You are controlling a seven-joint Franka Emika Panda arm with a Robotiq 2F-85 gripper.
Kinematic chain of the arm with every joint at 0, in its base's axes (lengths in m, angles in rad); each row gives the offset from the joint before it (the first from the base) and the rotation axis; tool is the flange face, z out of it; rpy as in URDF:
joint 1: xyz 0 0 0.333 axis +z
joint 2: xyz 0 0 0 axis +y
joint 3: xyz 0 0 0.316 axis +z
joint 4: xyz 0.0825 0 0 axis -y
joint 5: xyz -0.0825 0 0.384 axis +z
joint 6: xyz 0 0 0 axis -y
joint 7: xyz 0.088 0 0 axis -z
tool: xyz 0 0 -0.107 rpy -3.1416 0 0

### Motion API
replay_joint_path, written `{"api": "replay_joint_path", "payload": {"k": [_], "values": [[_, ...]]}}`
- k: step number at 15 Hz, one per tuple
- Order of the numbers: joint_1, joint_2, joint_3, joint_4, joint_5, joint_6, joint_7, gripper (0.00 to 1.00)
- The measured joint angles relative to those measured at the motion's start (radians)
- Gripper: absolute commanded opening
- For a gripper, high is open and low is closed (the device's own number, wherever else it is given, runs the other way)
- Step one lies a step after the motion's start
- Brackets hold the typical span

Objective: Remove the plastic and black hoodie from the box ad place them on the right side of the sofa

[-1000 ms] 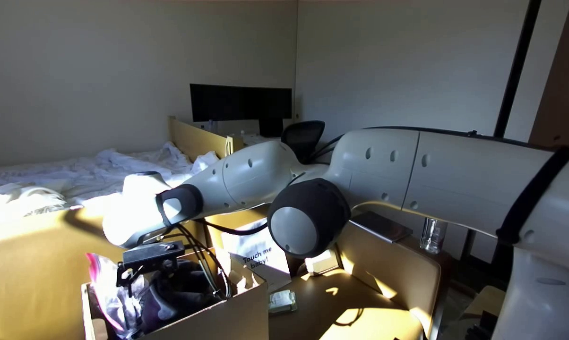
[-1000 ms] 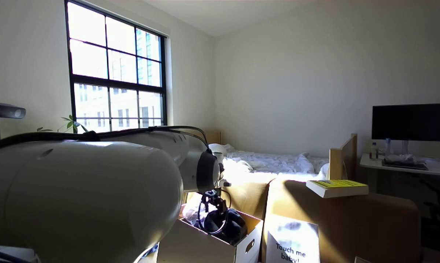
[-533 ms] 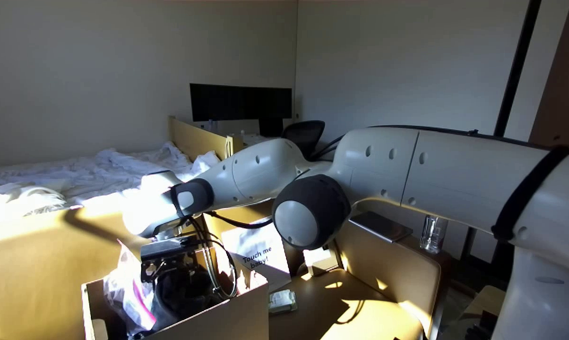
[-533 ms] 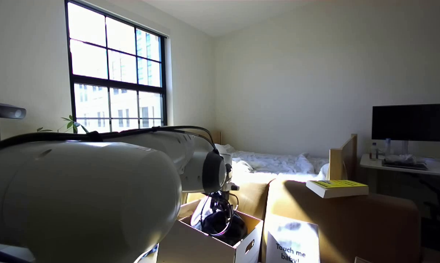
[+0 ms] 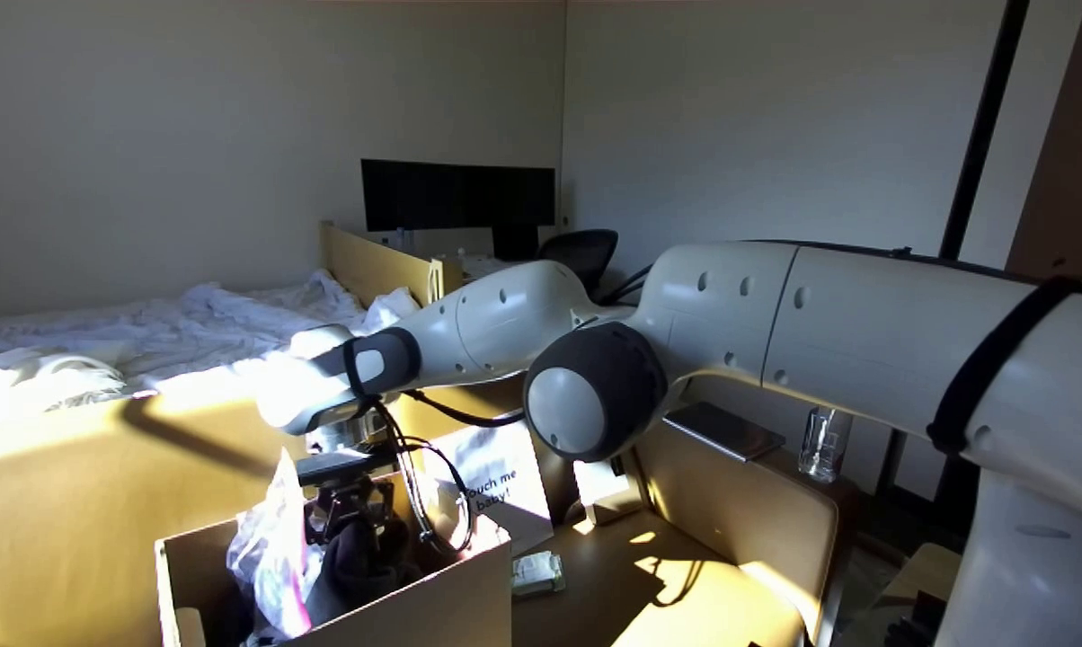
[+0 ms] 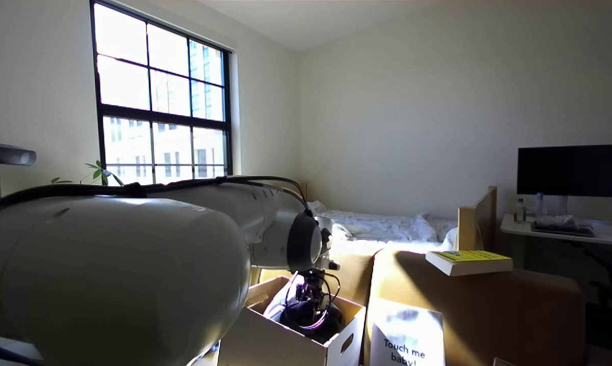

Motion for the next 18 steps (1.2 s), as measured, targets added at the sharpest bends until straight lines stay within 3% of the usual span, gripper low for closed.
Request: {"api": "replay_joint_path", "payload": {"k": [4,6,10,18], "values": [[-0.032,0.000,0.062,0.018,0.015,-0.079,-0.160,0.08],[-0.036,-0.001,0.083,0.046,0.018,-0.169,-0.204,0.05],[-0.013,-0.011,0.100,0.121,0.018,-0.326,-0.210,0.07],[0.063,-0.124,0.093,0.149,0.010,-0.342,-0.166,0.06]]}}
